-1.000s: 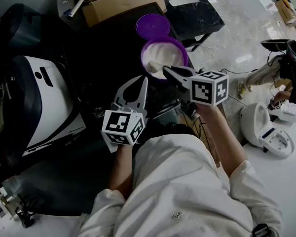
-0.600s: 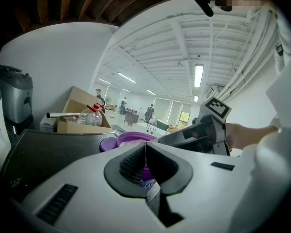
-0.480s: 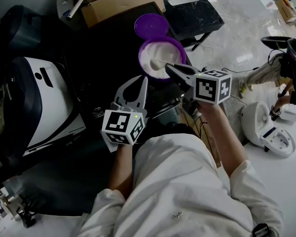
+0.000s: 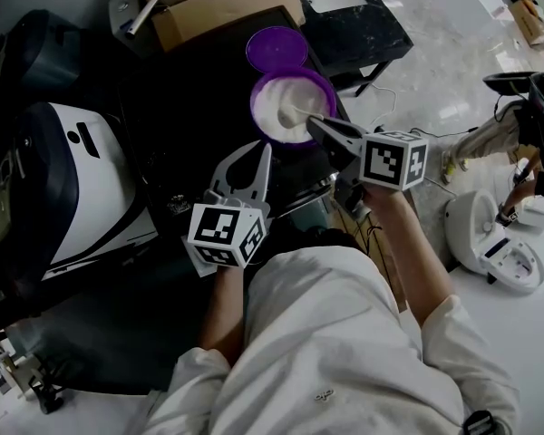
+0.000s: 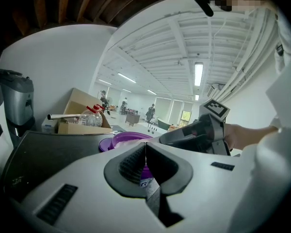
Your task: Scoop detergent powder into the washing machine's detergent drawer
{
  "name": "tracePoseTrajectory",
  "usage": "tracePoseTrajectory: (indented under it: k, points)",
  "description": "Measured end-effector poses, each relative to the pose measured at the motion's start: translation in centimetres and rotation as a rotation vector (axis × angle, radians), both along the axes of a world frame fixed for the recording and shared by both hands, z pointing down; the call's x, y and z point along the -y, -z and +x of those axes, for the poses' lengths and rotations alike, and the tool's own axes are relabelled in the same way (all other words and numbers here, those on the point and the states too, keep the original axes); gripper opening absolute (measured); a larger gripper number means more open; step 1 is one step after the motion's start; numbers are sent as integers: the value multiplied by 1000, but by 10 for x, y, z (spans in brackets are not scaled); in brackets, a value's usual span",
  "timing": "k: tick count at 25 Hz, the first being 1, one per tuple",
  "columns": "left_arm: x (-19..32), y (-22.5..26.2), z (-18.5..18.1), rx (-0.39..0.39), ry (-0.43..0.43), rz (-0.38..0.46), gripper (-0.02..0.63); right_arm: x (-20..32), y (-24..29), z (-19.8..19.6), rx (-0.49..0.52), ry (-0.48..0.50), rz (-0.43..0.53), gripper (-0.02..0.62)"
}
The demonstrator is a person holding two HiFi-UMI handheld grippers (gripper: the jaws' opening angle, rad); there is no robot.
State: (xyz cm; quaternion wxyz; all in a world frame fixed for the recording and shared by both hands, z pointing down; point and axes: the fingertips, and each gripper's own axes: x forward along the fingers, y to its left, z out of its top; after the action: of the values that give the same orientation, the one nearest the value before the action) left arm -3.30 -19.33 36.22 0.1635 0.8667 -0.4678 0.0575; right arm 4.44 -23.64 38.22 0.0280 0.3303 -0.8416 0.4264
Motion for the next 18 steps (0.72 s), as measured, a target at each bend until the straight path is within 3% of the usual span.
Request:
tracePoseTrajectory:
  k: [18]
  points:
    - [-38,11,33,15,64,4,18,-11,7,38,168,-54,-44,9]
